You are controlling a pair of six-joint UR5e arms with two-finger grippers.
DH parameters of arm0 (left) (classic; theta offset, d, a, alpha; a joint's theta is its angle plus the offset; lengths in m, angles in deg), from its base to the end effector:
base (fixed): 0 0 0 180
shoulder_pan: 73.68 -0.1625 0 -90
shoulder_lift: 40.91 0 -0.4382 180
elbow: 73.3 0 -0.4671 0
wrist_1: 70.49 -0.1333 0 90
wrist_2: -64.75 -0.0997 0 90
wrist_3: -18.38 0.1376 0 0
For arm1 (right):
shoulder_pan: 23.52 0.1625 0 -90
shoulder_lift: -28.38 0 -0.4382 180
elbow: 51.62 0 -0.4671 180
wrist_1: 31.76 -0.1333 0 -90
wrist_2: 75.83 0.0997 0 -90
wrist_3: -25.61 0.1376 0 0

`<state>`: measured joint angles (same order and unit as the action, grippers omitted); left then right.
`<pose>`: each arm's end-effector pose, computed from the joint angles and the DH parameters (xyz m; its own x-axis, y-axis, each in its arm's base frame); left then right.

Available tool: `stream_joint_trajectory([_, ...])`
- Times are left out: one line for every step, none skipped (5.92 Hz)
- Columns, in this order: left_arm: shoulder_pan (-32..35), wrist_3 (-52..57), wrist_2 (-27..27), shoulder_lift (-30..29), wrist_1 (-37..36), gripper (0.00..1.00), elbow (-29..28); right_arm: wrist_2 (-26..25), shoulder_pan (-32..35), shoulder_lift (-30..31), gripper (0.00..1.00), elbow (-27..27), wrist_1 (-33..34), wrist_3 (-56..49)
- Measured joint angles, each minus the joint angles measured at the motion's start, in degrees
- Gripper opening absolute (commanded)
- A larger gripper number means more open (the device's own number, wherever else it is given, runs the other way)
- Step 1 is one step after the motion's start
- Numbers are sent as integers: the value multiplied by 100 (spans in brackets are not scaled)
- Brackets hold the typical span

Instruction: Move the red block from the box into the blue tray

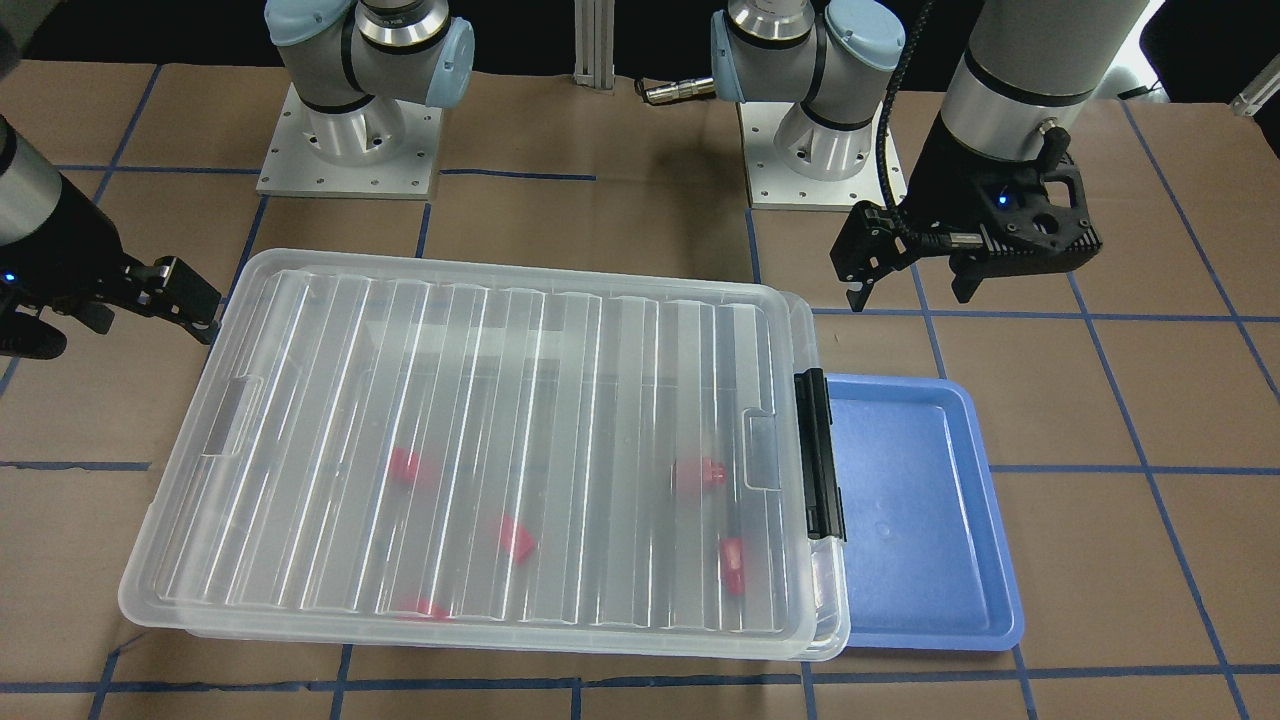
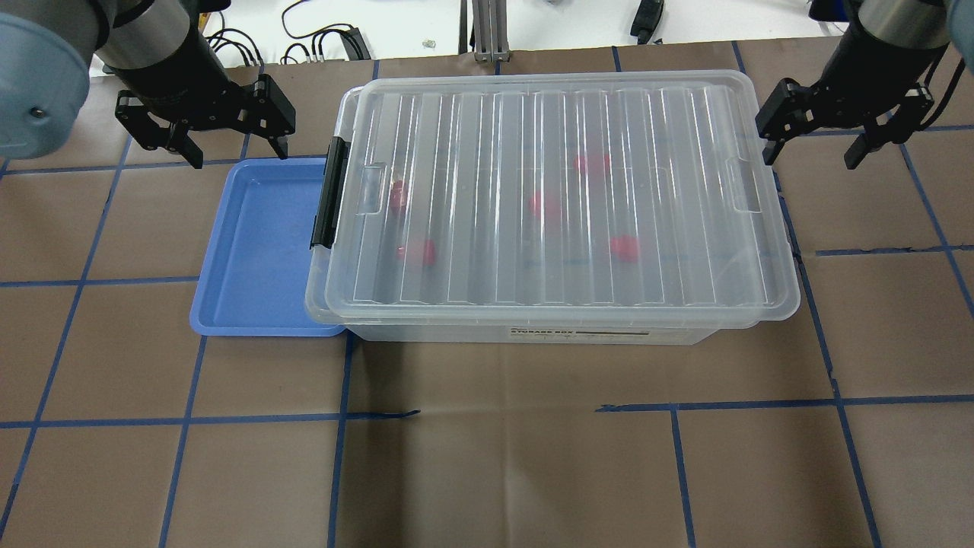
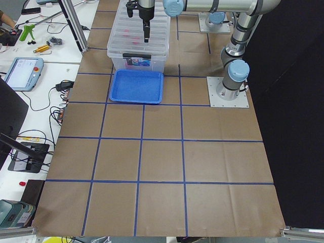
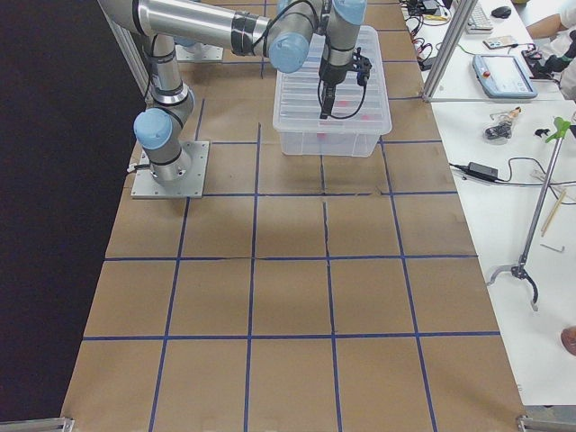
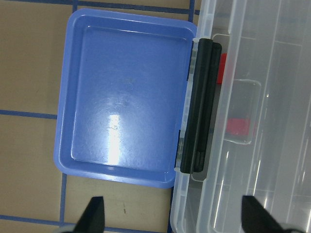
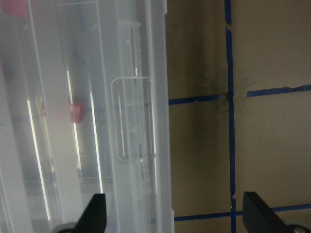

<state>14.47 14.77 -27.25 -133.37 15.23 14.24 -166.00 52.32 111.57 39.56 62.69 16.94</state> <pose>-0.1092 -0.5994 0.4706 -0.9948 -0.0976 -0.0300 -0.0950 0.9925 -0.0767 -0.0193 -0.6197 0.3892 -0.9954 0.0958 -0.0064 0.0952 0.9936 0.0615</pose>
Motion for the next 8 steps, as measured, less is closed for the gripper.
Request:
stream_joint_trajectory([0, 0, -1, 0, 4, 98, 0, -4, -103, -9, 100, 433, 523, -176])
stream_joint_trajectory([0, 0, -2, -3, 6, 98, 0, 7, -142, -15, 100, 708, 746, -249])
stream_joint_trajectory([0, 0, 0, -10, 3, 98, 0, 6, -152, -48, 100, 858, 817, -331])
stream_joint_trajectory([2, 0, 4, -15, -1, 98, 0, -3, -155, -100, 100, 934, 836, -430])
stream_joint_trajectory([9, 0, 6, -29, -2, 98, 0, -7, -168, -147, 100, 961, 841, -587])
stream_joint_trajectory([18, 3, 6, -47, -2, 98, 0, -11, -237, -193, 100, 966, 873, -888])
stream_joint_trajectory([22, 49, 9, -57, -3, 98, -3, -15, -394, -221, 100, 962, 954, -1215])
stream_joint_trajectory([25, 194, 11, -60, -3, 98, -10, -20, -566, -227, 100, 954, 1032, -1468])
